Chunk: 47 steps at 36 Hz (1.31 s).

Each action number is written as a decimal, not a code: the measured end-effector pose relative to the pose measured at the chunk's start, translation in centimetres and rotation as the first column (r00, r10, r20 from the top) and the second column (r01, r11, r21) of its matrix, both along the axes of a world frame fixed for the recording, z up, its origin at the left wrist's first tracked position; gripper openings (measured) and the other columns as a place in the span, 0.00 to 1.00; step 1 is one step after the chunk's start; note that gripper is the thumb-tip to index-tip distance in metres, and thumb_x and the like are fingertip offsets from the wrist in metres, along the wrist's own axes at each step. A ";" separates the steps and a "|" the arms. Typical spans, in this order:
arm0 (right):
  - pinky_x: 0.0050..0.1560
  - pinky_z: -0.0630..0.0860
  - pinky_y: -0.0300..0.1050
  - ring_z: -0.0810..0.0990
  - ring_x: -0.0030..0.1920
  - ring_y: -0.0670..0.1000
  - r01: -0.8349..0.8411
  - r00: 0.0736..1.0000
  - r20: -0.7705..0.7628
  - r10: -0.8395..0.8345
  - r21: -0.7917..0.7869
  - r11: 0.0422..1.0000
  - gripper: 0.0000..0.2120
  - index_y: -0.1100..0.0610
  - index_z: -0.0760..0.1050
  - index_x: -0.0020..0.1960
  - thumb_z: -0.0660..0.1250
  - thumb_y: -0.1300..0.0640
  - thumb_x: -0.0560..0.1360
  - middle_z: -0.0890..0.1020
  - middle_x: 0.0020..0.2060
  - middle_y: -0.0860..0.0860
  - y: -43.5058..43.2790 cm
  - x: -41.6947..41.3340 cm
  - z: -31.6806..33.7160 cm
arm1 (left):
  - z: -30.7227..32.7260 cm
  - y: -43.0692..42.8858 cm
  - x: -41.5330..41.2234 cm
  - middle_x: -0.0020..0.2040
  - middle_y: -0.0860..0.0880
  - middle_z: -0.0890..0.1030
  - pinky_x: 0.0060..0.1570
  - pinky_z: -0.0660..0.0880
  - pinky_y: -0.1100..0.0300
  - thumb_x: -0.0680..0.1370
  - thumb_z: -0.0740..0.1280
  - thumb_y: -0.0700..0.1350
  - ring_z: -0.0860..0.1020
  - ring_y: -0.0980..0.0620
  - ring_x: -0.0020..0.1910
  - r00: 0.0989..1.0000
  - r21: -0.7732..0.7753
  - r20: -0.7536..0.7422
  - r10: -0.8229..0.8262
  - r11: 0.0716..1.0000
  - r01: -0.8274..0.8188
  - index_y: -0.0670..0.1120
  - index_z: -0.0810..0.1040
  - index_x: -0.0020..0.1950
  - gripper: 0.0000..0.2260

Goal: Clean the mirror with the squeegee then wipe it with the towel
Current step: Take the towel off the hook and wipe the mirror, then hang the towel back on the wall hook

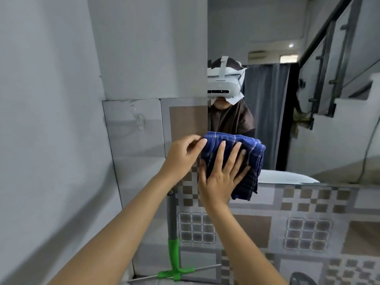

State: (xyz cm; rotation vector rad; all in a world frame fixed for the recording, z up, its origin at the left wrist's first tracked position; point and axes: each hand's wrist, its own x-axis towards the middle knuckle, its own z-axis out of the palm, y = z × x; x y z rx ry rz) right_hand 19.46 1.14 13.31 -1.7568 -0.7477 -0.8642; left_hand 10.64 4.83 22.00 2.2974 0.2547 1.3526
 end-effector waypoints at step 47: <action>0.53 0.77 0.37 0.80 0.51 0.41 -0.973 0.016 -0.374 0.927 0.209 0.101 0.12 0.52 0.74 0.53 0.66 0.64 0.72 0.80 0.50 0.48 -8.8 -10.5 4.0 | 0.8 -3.1 -16.6 0.42 0.55 0.78 0.51 0.73 0.65 0.79 0.62 0.40 0.77 0.57 0.46 0.969 -0.053 -0.240 -0.052 0.998 0.040 0.48 0.79 0.48 0.07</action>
